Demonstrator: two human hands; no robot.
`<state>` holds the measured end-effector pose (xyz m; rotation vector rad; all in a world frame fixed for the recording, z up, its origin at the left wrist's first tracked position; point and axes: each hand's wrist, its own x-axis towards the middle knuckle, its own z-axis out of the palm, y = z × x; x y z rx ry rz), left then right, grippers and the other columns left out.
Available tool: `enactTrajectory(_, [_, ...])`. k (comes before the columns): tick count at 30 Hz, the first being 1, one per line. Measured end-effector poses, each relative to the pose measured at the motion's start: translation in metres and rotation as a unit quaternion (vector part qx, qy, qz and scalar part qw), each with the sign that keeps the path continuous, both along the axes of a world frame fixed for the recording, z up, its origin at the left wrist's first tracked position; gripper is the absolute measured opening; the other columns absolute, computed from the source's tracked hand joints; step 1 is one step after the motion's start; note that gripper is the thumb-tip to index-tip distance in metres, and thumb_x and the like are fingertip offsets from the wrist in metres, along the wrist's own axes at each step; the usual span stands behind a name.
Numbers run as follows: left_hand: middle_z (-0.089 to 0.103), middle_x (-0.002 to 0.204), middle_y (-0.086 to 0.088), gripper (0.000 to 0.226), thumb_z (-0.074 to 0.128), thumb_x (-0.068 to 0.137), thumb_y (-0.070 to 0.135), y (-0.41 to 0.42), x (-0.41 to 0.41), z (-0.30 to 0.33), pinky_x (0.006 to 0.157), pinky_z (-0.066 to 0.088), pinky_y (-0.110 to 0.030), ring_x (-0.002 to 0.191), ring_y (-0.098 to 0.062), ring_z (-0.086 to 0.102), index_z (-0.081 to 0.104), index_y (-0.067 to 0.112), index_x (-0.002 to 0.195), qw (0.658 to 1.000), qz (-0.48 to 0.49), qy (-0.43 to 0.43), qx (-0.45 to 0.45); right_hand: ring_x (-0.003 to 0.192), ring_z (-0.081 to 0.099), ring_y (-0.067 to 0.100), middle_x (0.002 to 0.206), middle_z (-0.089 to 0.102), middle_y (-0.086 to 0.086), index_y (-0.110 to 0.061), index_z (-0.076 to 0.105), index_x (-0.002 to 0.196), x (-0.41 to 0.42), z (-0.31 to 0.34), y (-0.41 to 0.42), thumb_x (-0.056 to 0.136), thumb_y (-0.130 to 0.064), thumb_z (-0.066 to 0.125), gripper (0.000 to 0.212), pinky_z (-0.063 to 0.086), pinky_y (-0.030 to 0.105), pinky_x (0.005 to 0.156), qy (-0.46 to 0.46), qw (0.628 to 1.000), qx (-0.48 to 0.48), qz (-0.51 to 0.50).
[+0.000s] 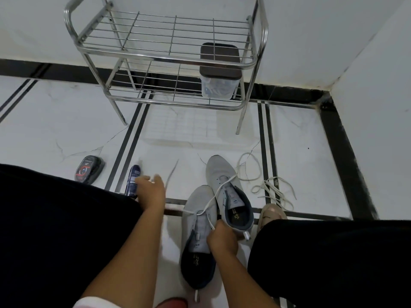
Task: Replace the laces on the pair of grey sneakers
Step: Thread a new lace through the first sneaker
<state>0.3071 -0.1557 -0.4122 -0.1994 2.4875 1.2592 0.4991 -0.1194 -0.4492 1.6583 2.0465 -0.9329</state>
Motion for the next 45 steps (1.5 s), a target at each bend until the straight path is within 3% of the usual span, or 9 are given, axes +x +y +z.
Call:
enactTrajectory(3, [0.067,0.111,-0.011,0.026,0.053,0.092,0.031,-0.004,0.03,-0.036,0.085,0.048,-0.032,0.103,-0.03,0.062,0.059,0.017,0.114,0.917,-0.352,-0.05,-0.18,0.117,0.056,0.032,0.127,0.057,0.012,-0.011,0.052,0.123,-0.001,0.0,0.0,0.097,-0.021,0.041,0.029,0.049,0.038,0.087,-0.008,1.0,0.0,0.007])
enactTrajectory(6, [0.068,0.112,-0.002,0.022,0.054,0.09,0.038,-0.011,0.056,-0.055,0.086,0.049,-0.029,0.106,-0.022,0.061,0.066,0.026,0.103,0.845,-0.468,-0.068,-0.248,0.117,0.056,0.032,0.128,0.057,0.011,-0.012,0.052,0.124,-0.002,0.0,0.0,0.098,-0.026,0.04,0.031,0.049,0.038,0.088,-0.013,1.0,0.002,0.012])
enactTrajectory(10, [0.067,0.11,-0.007,0.025,0.047,0.093,0.033,-0.013,0.058,-0.058,0.085,0.049,-0.031,0.104,-0.027,0.061,0.065,0.02,0.102,0.872,-0.415,-0.061,-0.252,0.117,0.057,0.031,0.128,0.058,0.01,-0.015,0.051,0.126,-0.002,-0.003,0.001,0.096,-0.018,0.041,0.031,0.049,0.038,0.087,-0.015,1.0,0.0,0.014])
enactTrajectory(15, [0.058,0.126,-0.02,0.032,0.038,0.099,0.017,-0.011,0.044,-0.047,0.092,0.043,-0.036,0.111,-0.038,0.055,0.054,0.003,0.124,0.969,-0.175,-0.109,-0.137,0.115,0.058,0.031,0.126,0.059,0.009,-0.016,0.052,0.125,-0.001,-0.006,0.001,0.095,-0.017,0.043,0.032,0.05,0.037,0.087,0.0,1.0,-0.003,0.006])
enactTrajectory(25, [0.054,0.13,-0.024,0.036,0.045,0.099,0.018,-0.019,0.029,-0.049,0.102,0.041,-0.04,0.12,-0.04,0.052,0.051,-0.002,0.127,0.988,0.031,-0.13,-0.078,0.114,0.057,0.033,0.123,0.059,0.013,-0.011,0.052,0.118,-0.001,-0.008,0.002,0.096,-0.022,0.046,0.025,0.05,0.038,0.084,-0.005,1.0,-0.009,0.003])
enactTrajectory(31, [0.052,0.123,-0.016,0.03,0.051,0.09,0.01,-0.018,0.041,-0.039,0.077,0.05,-0.038,0.096,-0.038,0.06,0.048,0.012,0.12,0.978,-0.123,-0.06,-0.155,0.099,0.061,0.03,0.107,0.063,0.009,-0.014,0.057,0.104,-0.003,-0.007,0.007,0.088,-0.044,0.049,0.035,0.046,0.032,0.074,0.063,0.997,0.012,-0.034])
enactTrajectory(35, [0.051,0.124,-0.011,0.022,0.048,0.094,0.017,-0.017,0.054,-0.044,0.078,0.05,-0.037,0.1,-0.034,0.059,0.057,0.016,0.114,0.934,-0.271,0.025,-0.23,0.091,0.06,0.028,0.098,0.064,0.006,-0.015,0.061,0.09,-0.026,-0.01,0.022,0.092,-0.027,0.05,0.016,0.046,0.031,0.071,0.177,0.98,0.04,-0.08])
enactTrajectory(39, [0.066,0.101,-0.011,0.039,0.054,0.088,0.047,-0.018,0.067,-0.047,0.078,0.047,-0.029,0.1,-0.028,0.062,0.062,0.013,0.105,0.89,-0.386,-0.125,-0.207,0.083,0.06,0.02,0.083,0.064,0.004,-0.014,0.06,0.078,-0.047,-0.024,0.039,0.089,-0.018,0.062,0.011,0.048,0.029,0.075,0.226,0.96,-0.094,-0.138])
enactTrajectory(45, [0.064,0.114,-0.011,0.029,0.048,0.089,0.028,-0.024,0.075,-0.049,0.086,0.045,-0.031,0.107,-0.029,0.058,0.056,0.011,0.111,0.877,-0.399,-0.125,-0.237,0.078,0.054,0.02,0.08,0.058,0.005,-0.015,0.048,0.07,-0.045,-0.05,0.037,0.091,-0.013,0.059,0.024,0.042,0.027,0.07,0.214,0.959,-0.082,-0.167])
